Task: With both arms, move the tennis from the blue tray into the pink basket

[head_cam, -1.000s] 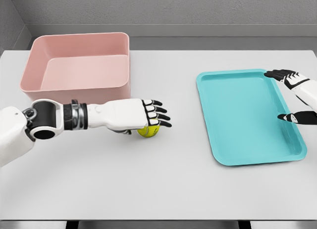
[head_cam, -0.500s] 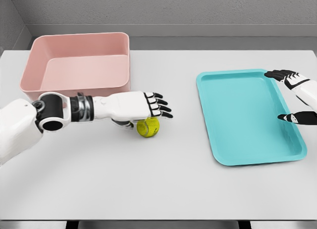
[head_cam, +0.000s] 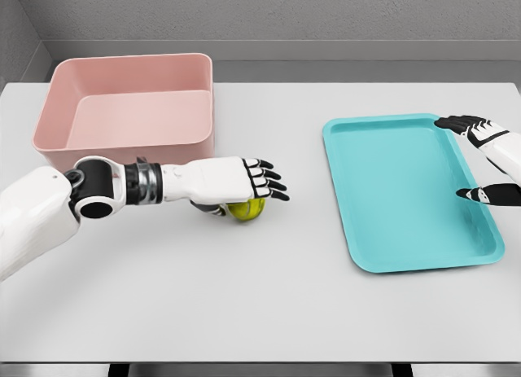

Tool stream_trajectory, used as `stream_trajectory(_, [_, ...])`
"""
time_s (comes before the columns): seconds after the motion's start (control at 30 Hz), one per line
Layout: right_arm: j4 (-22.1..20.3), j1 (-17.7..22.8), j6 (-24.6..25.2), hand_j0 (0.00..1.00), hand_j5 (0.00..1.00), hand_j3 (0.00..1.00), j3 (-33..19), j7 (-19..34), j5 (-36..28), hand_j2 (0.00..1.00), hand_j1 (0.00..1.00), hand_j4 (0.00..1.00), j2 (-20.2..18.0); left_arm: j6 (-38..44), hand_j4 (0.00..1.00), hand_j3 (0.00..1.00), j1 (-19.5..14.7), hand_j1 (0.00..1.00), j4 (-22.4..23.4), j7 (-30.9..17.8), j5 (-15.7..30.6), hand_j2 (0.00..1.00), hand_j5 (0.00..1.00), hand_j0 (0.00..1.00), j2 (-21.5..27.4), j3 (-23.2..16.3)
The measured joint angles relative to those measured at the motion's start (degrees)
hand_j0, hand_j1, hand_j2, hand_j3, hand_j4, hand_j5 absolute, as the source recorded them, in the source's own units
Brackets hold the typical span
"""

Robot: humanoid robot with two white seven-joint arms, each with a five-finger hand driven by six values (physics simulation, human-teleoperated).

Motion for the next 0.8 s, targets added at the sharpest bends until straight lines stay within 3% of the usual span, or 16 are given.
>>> stream_trajectory(0.13, [-0.09, 0.00, 0.00, 1.00, 1.00, 1.00, 0.00, 0.00, -0.05, 1.00, 1.00, 1.00, 0.00, 0.00, 1.00, 1.00, 0.00, 1.00, 0.00, 0.00, 0.04, 1.00, 1.00, 1.00, 0.11, -0.53])
stream_trajectory(0.33, [-0.24, 0.09, 0.00, 1.00, 1.00, 1.00, 0.00, 0.00, -0.06, 1.00, 1.00, 1.00, 0.00, 0.00, 0.91, 0.91, 0.18, 0.91, 0.18, 0.00, -0.13, 0.91, 0.91, 0.91, 0.14, -0.82])
stream_trajectory(0.5, [-0.24, 0.18, 0.00, 1.00, 1.00, 1.00, 0.00, 0.00, -0.06, 1.00, 1.00, 1.00, 0.02, 0.00, 0.70, 0.70, 0.26, 0.70, 0.51, -0.58, -0.12, 0.70, 0.70, 0.70, 0.26, -0.98])
stream_trajectory(0.8, [-0.38, 0.26, 0.00, 1.00, 1.00, 1.00, 0.00, 0.00, -0.12, 1.00, 1.00, 1.00, 0.08, 0.11, 0.56, 0.56, 0.26, 0.56, 1.25, -2.79, 0.53, 0.56, 0.56, 0.56, 0.27, -1.12])
